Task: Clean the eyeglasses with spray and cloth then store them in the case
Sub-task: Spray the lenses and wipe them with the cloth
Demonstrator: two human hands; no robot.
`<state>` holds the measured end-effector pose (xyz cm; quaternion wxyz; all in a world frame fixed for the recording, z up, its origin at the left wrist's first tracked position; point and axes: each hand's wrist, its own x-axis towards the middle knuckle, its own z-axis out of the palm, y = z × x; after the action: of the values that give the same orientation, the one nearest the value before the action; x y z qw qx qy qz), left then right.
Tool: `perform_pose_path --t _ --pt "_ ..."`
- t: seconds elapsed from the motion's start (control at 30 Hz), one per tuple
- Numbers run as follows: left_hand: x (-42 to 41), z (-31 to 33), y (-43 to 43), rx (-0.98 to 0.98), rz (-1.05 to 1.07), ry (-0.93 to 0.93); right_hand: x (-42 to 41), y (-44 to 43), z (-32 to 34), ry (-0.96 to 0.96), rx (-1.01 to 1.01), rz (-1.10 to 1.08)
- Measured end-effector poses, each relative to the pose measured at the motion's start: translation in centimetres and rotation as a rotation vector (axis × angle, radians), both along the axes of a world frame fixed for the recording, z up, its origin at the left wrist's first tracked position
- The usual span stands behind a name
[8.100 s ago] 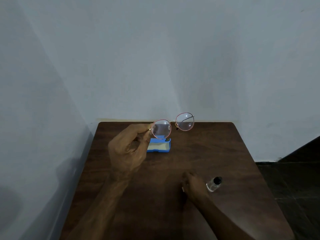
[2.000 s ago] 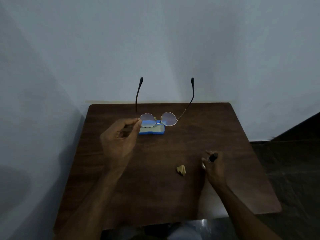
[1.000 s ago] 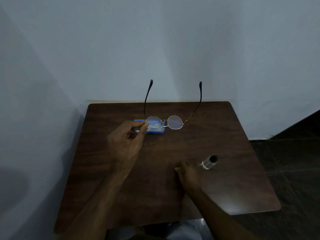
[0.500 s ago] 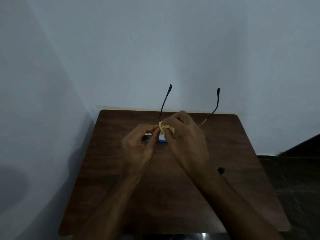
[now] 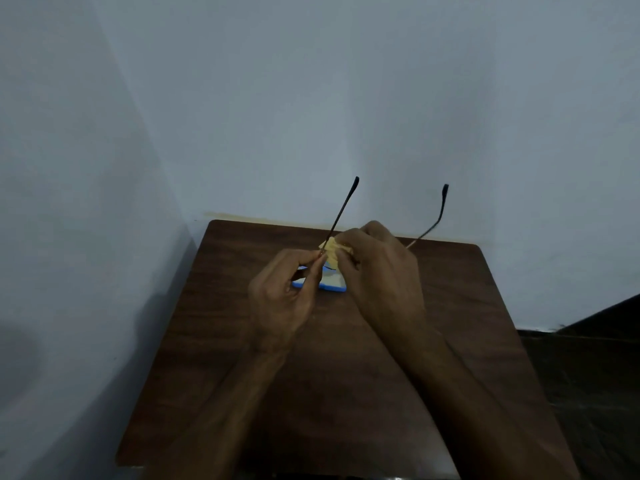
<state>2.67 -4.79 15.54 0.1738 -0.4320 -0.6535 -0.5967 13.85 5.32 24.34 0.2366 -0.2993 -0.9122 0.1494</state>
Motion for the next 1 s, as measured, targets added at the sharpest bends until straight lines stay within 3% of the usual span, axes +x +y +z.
perform_pose_path --t 0.1,0.27,0.43,0.6,0.77,1.0 --pt "-0.2 0.5 -0.4 -0.055 0.008 0.020 0.1 -1.0 -0.2 0.013 -0.034 0.070" --pt "0.2 1.0 -0.4 -0.093 0.008 0.061 -0.2 -0.1 0.0 -0.060 0.061 -0.025" --pt "-0.4 1.5 -0.6 -0.095 -0.010 0.034 -0.3 -1.1 0.0 0.000 -0.028 0.105" --pt "0.0 1.6 -0.3 -0.115 -0.030 0.101 -1.1 -0.3 0.7 -0.038 0.110 -0.010" --pt "-0.5 1.1 -0.2 -0.093 -0.003 0.067 -0.7 -0.9 0.2 -0.037 0.061 0.071" --pt "-0.4 1.3 0.3 -0.107 0.007 0.060 -1.1 -0.3 0.7 -0.068 0.130 0.023"
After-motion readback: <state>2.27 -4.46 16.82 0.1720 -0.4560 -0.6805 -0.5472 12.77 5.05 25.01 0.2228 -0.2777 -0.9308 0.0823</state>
